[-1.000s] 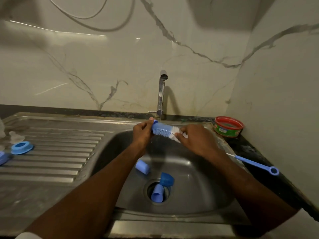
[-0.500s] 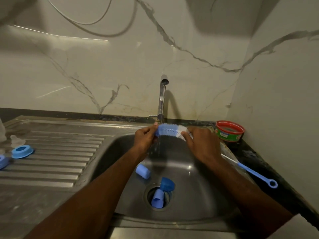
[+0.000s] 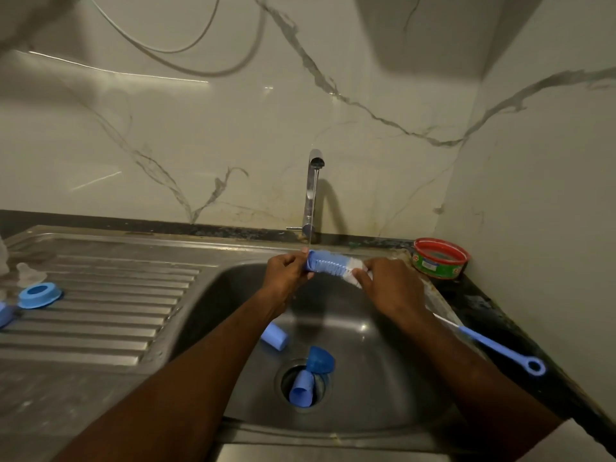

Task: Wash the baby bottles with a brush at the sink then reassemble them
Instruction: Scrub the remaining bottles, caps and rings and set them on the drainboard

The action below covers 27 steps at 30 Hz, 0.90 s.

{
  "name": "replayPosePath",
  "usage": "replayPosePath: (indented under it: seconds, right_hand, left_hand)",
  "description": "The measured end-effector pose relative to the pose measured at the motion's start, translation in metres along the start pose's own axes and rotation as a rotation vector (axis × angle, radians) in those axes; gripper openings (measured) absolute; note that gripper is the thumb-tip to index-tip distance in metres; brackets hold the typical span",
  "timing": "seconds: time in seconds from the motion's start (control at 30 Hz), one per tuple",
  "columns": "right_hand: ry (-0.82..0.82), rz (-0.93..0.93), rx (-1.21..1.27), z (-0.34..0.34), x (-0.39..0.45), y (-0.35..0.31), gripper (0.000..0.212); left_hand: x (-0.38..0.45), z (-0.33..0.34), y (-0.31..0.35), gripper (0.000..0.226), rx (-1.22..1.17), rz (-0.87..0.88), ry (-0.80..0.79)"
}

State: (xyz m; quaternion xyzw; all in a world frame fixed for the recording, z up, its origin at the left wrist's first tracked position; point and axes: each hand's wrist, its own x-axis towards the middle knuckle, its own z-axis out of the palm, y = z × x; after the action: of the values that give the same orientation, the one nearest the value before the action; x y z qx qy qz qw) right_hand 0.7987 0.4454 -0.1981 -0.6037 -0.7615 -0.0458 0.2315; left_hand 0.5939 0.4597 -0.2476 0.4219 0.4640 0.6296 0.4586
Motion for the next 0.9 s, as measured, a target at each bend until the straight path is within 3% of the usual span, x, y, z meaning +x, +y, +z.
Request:
replayPosePath:
  seconds: [0.13, 0.3, 0.4, 0.57, 0.7, 0.77, 0.9]
  right_hand:
    - [-0.249, -0.124, 0.002, 0.001, 0.006, -0.001, 0.035]
    - [0.042, -0.084, 0.106, -0.003, 0.006, 0.003, 0.032]
    - [0.01, -0.02, 0.004, 0.001, 0.002, 0.003, 0.034]
    - [-0.157, -0.163, 0.086, -0.002, 0.004, -0.008, 0.032]
    - [0.079, -0.118, 0.106, -0.004, 0.002, -0.004, 0.029]
    - [0.118, -0.046, 0.044, 0.0, 0.0, 0.001, 0.032]
    - [-0.146, -0.076, -0.017, 0.003, 0.003, -0.003, 0.035]
  left_hand:
    - [-0.001, -0.004, -0.004, 0.021, 0.077, 0.069, 0.019]
    - [-0.002, -0.001, 0.002, 0.023, -0.018, -0.002, 0.005]
    - [-0.002, 0.005, 0.003, 0.018, -0.004, 0.023, 0.021]
    - [-0.001, -0.003, 0.002, 0.022, 0.036, 0.104, 0.1]
    - [0.0, -0.004, 0.004, 0.031, -0.07, -0.004, 0.02]
    - [0.001, 0.001, 0.004, 0.032, -0.091, -0.034, -0.002]
    - [0.002, 0.0, -0.004, 0.031, 0.119, 0.09, 0.068]
